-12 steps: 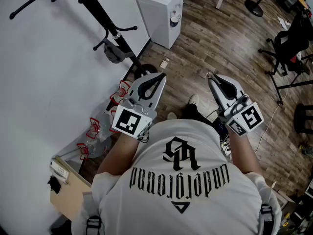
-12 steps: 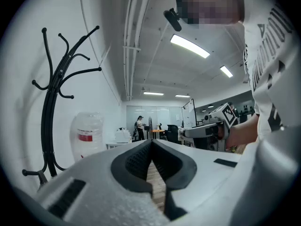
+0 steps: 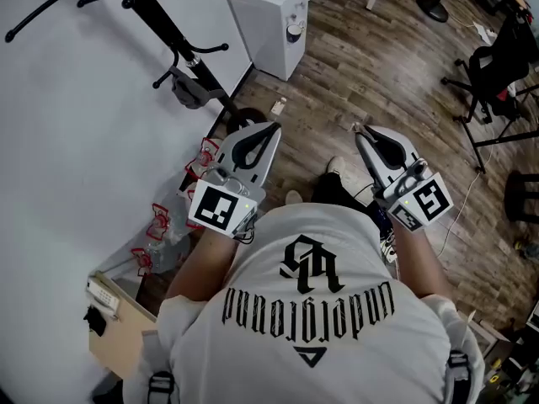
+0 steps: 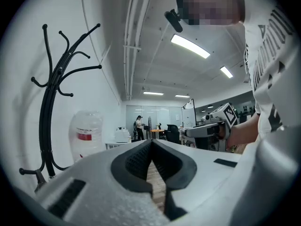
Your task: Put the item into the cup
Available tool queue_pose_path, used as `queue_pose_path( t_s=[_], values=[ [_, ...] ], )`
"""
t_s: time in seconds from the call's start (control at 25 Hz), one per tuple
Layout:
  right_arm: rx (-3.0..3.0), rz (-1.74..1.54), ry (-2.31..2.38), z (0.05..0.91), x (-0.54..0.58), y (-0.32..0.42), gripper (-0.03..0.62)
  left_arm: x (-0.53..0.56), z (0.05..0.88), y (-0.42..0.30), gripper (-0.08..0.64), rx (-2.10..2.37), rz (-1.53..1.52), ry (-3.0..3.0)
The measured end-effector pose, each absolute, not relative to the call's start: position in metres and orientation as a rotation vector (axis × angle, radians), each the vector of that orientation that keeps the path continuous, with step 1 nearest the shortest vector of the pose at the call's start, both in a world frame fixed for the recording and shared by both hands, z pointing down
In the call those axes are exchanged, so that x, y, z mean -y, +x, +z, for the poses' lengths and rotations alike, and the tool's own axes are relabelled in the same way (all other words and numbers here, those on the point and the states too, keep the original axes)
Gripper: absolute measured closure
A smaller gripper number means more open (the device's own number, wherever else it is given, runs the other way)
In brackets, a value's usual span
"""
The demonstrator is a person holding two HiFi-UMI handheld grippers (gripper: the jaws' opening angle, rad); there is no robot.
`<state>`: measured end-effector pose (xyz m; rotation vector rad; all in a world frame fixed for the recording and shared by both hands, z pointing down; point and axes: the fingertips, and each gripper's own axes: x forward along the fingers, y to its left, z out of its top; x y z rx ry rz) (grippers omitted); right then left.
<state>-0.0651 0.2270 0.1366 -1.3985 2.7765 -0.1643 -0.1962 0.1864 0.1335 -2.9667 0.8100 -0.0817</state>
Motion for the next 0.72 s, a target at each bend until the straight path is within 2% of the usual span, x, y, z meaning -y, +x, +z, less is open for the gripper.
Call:
queue_pose_path(
  t_s=[0.36,0.72],
  values=[
    [-2.8,-0.19,-1.381,0.148,-0.197,-0.039,0.548,-0.157,0.145,-0.165,0.554,-0.783,-0.112,-2.984],
    [-2.79,-0.218,-1.361,0.164,-0.124,0.055,0.546,-0.086,0.161,-0.079,0.554,-0.811,-0.149,-2.987]
  ],
)
